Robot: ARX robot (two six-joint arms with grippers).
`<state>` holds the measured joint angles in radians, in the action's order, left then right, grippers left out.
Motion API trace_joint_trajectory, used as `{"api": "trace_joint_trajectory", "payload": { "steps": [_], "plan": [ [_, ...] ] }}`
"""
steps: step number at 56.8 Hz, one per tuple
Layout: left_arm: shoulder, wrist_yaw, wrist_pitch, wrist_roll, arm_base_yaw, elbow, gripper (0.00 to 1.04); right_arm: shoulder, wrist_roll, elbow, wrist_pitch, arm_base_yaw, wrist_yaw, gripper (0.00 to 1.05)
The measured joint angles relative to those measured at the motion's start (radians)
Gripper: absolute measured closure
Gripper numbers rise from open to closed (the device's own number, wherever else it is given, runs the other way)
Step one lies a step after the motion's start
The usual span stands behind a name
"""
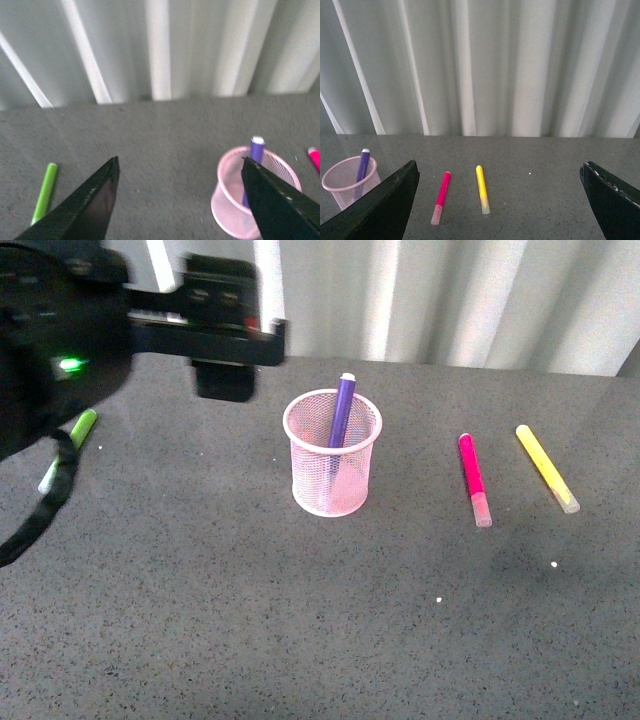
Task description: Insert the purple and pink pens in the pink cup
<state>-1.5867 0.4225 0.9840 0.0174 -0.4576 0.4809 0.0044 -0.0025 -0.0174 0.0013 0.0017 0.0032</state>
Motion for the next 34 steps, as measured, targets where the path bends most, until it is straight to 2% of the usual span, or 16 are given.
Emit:
{"api": "trace_joint_trajectory", "payload": {
  "steps": [8,15,19,34],
  "plan": [
    [0.110,-0.057,0.172,-0.006,0.086,-0.140,0.58,0.000,0.000,0.000,0.000,0.000,-0.002,0.07],
    [0.226,-0.140,0.148,-0.009,0.167,-0.275,0.89,0.000,0.000,0.000,0.000,0.000,-0.004,0.07],
    [0.290,-0.173,0.123,-0.009,0.195,-0.308,1.01,0.000,0.000,0.000,0.000,0.000,-0.002,0.07],
    [0.500,-0.251,0.000,-0.013,0.284,-0.398,1.01,0.000,0.000,0.000,0.000,0.000,-0.002,0.07]
  ]
}}
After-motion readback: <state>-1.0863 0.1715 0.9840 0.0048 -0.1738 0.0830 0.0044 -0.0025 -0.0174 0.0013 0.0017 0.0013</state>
